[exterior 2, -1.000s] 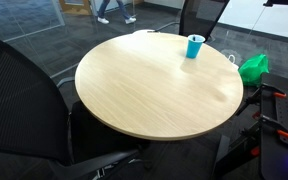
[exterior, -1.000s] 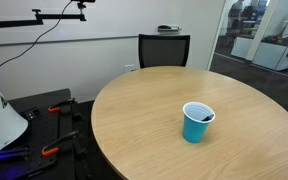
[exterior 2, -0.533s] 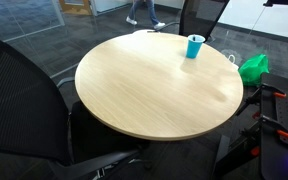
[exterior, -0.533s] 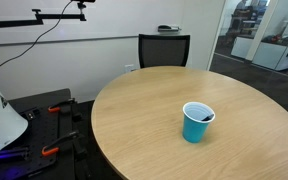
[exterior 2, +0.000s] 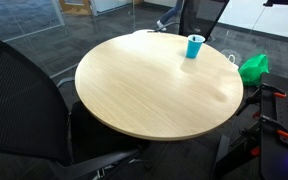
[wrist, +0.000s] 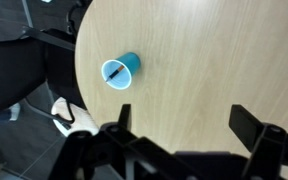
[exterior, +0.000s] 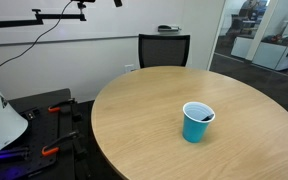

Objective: Remove the orange and black pen from the light blue cup

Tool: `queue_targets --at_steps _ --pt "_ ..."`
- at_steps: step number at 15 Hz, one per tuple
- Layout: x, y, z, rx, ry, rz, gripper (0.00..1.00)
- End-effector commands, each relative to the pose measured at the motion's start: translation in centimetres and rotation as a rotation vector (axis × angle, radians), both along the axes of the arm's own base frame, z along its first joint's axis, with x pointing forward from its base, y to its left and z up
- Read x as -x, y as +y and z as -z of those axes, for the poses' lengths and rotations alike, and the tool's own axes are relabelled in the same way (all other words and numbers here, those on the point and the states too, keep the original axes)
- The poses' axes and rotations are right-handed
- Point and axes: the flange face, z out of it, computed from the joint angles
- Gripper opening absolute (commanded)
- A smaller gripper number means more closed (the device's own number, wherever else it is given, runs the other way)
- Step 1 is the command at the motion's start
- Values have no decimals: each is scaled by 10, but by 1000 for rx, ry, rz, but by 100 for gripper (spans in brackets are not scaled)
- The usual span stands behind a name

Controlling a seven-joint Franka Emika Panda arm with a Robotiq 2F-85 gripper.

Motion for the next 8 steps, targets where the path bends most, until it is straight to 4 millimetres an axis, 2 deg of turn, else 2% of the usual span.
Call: queue_targets --at_steps 1,8 --pt "-15 -3 12 152 -64 97 100" --pt "-31 -6 43 371 -158 264 100"
